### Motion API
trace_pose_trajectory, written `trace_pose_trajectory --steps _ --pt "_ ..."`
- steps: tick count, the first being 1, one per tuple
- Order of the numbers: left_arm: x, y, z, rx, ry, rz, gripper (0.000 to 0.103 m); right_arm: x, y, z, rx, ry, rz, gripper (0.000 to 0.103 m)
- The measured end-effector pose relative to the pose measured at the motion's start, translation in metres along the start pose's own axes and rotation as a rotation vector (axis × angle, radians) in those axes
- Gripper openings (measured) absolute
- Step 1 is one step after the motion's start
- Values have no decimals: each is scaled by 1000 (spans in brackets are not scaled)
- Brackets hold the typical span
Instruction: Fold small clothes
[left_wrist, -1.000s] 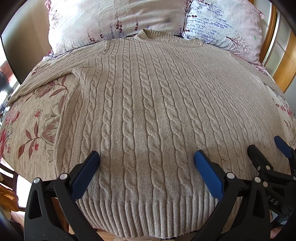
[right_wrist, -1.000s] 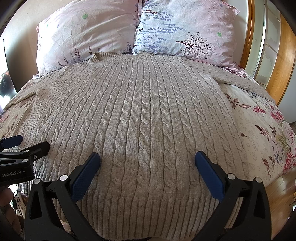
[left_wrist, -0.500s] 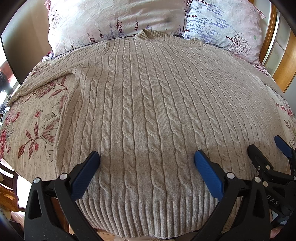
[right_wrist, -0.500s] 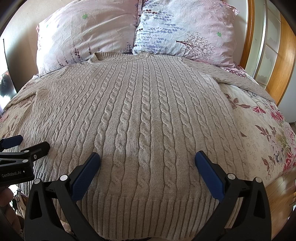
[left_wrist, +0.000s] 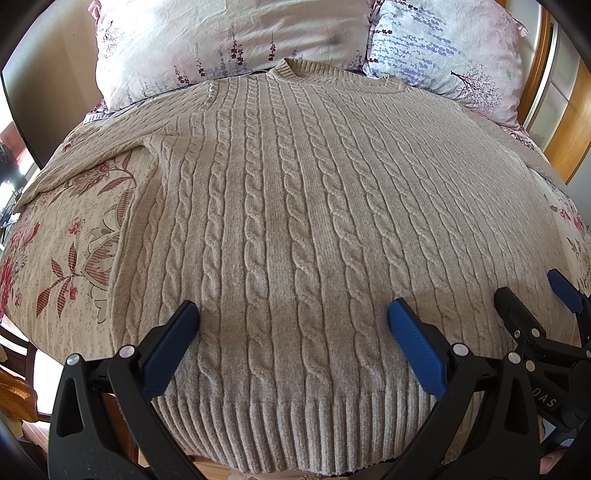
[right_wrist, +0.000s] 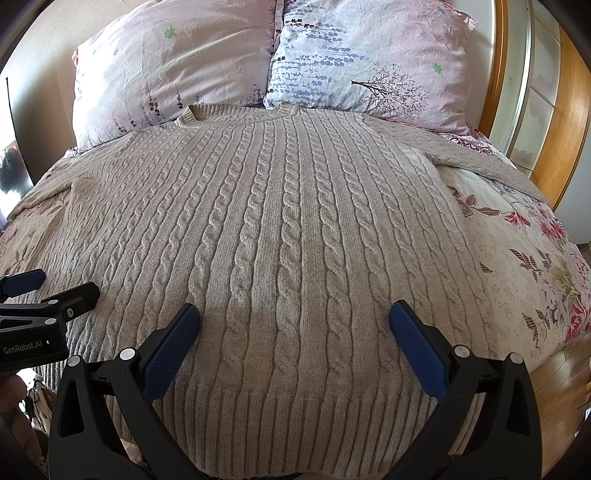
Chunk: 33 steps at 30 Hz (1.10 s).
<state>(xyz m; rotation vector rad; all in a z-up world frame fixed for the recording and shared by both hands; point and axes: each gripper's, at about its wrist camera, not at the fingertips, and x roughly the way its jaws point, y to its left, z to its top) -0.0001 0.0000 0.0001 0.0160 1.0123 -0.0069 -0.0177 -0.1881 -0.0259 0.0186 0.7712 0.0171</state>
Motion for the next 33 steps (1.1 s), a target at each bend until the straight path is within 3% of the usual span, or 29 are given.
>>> trace_pose_trajectory --steps 28,33 --pt "-2 1 -1 4 9 -1 101 1 2 2 -14 -18 4 102" --pt "1 0 1 14 8 -3 101 7 0 3 -57 -44 53 102"
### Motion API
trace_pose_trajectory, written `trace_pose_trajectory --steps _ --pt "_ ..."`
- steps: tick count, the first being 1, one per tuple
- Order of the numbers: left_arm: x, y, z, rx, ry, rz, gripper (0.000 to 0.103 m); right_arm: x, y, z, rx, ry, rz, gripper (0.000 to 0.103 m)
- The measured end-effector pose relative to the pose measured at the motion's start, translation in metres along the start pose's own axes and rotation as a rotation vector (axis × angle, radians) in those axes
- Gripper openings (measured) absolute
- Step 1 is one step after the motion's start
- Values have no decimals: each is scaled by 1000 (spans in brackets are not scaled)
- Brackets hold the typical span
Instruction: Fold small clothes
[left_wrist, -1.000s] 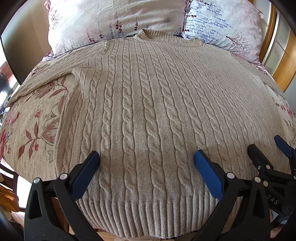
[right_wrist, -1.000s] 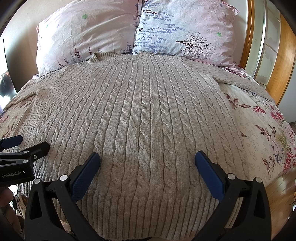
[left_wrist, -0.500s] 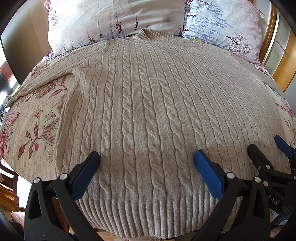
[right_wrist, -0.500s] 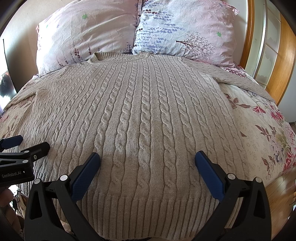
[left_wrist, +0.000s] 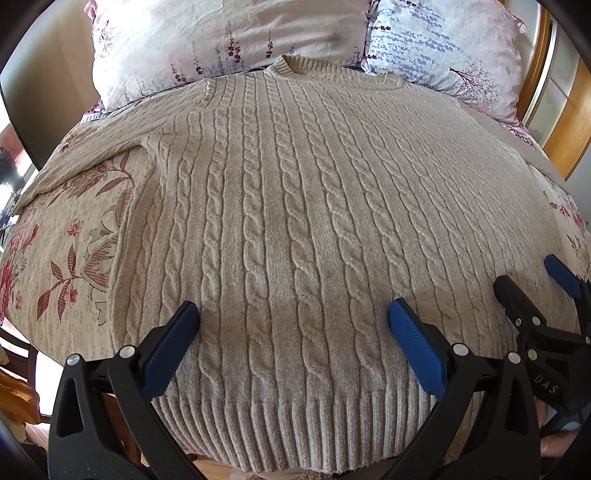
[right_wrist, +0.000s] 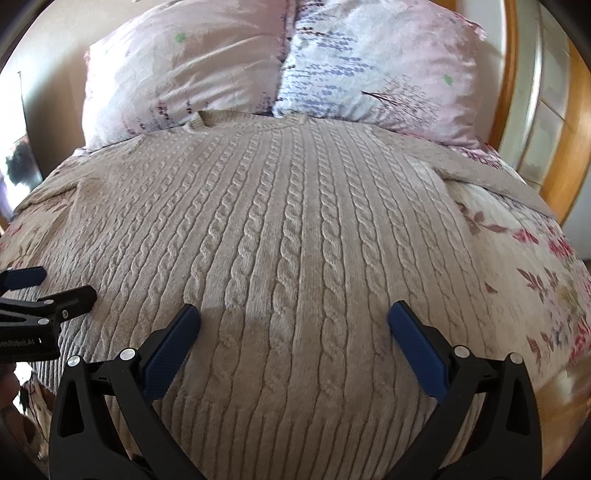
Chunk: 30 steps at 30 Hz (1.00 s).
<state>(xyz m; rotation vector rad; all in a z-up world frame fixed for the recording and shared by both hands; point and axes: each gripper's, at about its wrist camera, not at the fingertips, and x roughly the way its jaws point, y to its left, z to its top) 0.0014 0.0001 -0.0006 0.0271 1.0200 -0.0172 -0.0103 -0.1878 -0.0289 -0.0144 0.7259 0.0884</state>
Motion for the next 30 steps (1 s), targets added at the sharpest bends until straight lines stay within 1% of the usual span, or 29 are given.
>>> trace_pose_trajectory --steps 3,6,9,12,13,15,16,17,18,20,22,23,25,28,30 --pt "0 2 -1 8 -6 -5 101 4 -5 5 -15 12 36 102" --pt "1 2 1 25 -12 -13 101 5 -26 16 46 23 65 102" --pt "3 3 5 45 -17 -23 101 5 -63 33 176 16 93 102" --pt "3 2 15 75 -33 -31 101 6 -115 53 330 -10 111 101" --pt "2 2 20 87 -49 -28 101 7 -139 61 403 -20 112 98" --pt "-3 1 29 119 -95 -3 101 10 -178 70 527 -32 123 85" --pt "-5 0 35 136 -120 5 101 14 -208 76 620 -33 122 83" --pt "-8 -1 41 154 -149 9 101 17 -223 79 665 -33 119 79" --pt "-9 0 47 160 -167 12 101 23 -249 82 737 -36 102 75" --pt "-10 2 62 158 -189 4 101 31 -283 82 839 -25 65 71" --pt "-10 7 77 139 -189 -37 101 43 -312 79 944 -9 65 66" --pt "-9 10 85 126 -187 -69 101 47 -318 76 968 -9 62 63" --pt "-7 14 98 107 -190 -88 101 58 -333 74 1022 4 48 62" --pt "-3 10 117 105 -205 -63 101 68 -344 74 1063 13 27 59" --pt "0 6 123 119 -233 -44 101 74 -347 74 1079 13 19 55"
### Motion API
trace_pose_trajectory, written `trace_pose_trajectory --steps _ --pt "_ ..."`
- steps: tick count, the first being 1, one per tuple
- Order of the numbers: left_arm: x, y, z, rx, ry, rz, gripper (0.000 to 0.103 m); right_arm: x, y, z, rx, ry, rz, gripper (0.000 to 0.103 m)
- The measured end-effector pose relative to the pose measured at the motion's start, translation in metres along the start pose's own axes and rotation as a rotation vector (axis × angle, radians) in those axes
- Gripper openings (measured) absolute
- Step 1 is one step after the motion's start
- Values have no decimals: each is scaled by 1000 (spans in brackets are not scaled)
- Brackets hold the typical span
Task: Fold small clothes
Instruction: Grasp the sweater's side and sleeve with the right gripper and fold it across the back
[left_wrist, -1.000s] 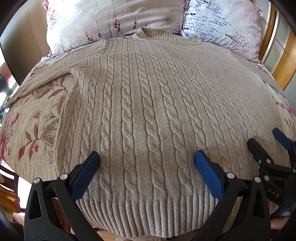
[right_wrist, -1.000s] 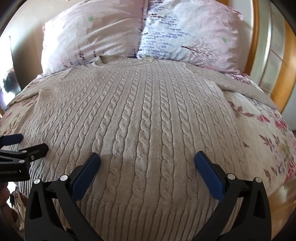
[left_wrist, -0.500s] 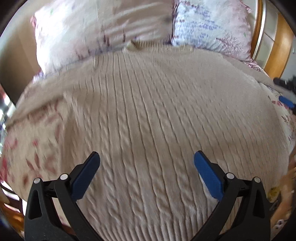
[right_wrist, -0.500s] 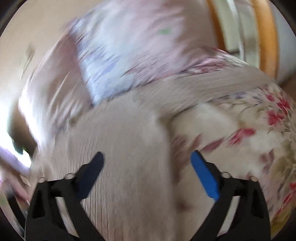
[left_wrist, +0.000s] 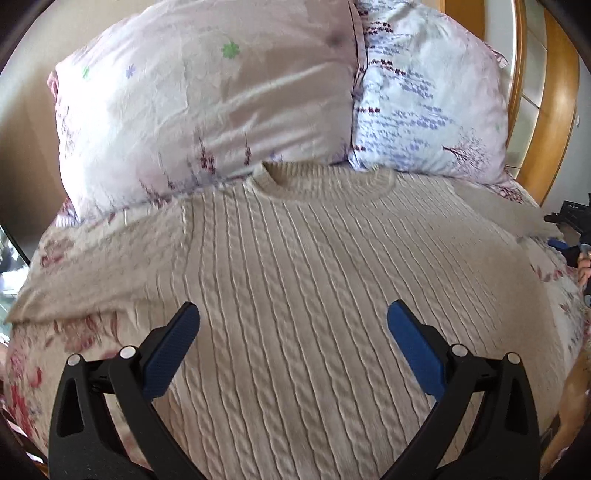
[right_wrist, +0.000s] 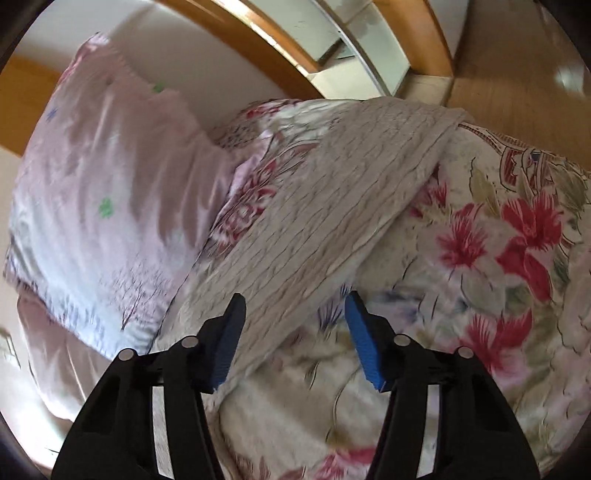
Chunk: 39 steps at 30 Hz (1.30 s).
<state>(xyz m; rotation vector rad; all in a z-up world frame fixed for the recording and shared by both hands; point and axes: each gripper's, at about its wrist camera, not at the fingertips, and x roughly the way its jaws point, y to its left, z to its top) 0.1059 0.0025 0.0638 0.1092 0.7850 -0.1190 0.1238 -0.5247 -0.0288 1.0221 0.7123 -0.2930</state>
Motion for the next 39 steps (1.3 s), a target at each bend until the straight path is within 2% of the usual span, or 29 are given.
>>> trace_pose_trajectory --steps 4,8,14,17,20,23,28,31,34,37,39 --pt "4 -4 6 25 -42 13 101 3 -3 9 14 -25 2 51" --pt "19 -3 11 8 4 -3 101 6 -4 14 12 -45 -9 43" --pt "41 7 9 -65 82 -37 101 9 -7 18 -7 -86 -59 17" --pt "45 8 8 -66 82 -29 101 10 -3 18 -43 -102 -74 11" --pt "47 9 8 -54 76 -25 101 1 16 16 -144 -159 -85 10" --pt "45 8 8 -32 53 -46 101 -11 43 11 -237 -207 -60 10" --pt "41 5 11 -9 15 -14 101 -29 109 -22 -444 -227 68 10" --pt "42 8 11 -29 25 -24 101 -30 151 -61 -582 -172 172 10" --pt "45 14 8 -68 45 -60 101 -11 183 -115 -723 -51 236 9" --pt "47 19 6 -99 63 -85 101 22 194 -164 -817 91 235 9" --pt "46 21 6 -106 65 -93 101 46 194 -186 -852 162 203 9"
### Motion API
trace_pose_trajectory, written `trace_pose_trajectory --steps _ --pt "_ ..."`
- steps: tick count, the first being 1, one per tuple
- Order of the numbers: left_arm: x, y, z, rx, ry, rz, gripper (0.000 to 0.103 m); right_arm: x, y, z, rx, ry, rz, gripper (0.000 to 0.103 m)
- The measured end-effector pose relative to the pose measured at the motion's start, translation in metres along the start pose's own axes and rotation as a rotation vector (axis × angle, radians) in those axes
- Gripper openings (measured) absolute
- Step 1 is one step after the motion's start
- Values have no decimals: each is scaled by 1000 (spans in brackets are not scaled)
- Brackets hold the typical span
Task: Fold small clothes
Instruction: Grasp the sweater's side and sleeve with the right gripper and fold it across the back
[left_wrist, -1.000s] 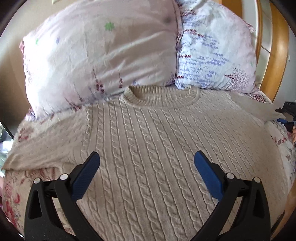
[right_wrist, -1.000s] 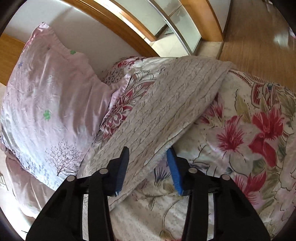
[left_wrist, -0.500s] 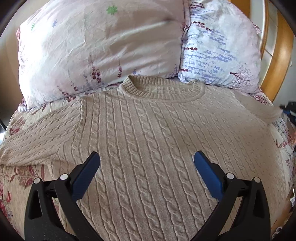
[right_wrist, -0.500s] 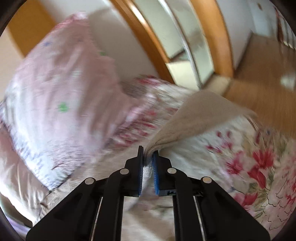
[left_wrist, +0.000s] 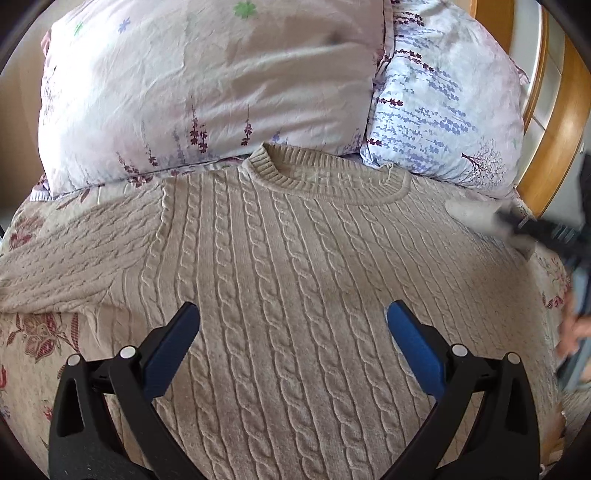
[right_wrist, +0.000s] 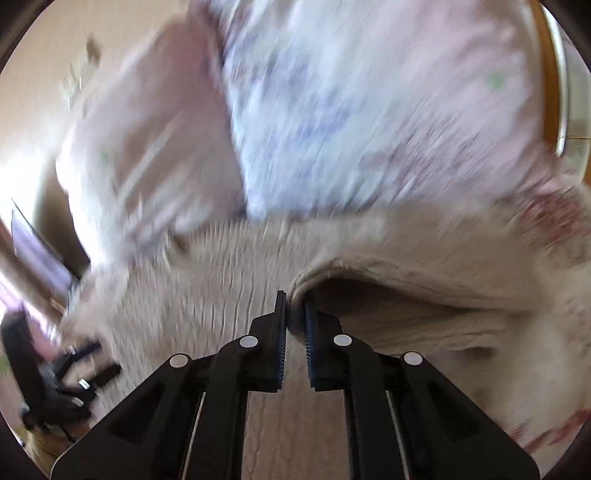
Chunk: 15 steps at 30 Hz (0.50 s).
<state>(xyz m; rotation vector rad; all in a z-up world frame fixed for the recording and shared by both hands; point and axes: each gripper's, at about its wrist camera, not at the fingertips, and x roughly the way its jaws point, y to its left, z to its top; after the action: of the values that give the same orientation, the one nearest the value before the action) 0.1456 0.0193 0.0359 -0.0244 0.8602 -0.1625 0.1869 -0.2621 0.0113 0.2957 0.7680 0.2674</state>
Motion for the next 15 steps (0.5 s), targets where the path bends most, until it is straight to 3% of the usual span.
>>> trace_pose_trajectory --steps 5,7,9,11,15 --pt "-3 0 0 15 -12 -13 101 19 -5 -17 79 82 37 15" --pt "-3 1 1 12 -13 -31 101 13 -16 -18 161 89 94 28" --pt "-4 3 2 -2 -26 -71 101 4 -31 -17 255 60 133 48" --pt "-6 5 2 -29 -61 -123 101 -5 -41 -15 312 17 131 50" --pt "-8 8 5 -51 -87 -142 101 -16 -72 -11 429 -39 81 50"
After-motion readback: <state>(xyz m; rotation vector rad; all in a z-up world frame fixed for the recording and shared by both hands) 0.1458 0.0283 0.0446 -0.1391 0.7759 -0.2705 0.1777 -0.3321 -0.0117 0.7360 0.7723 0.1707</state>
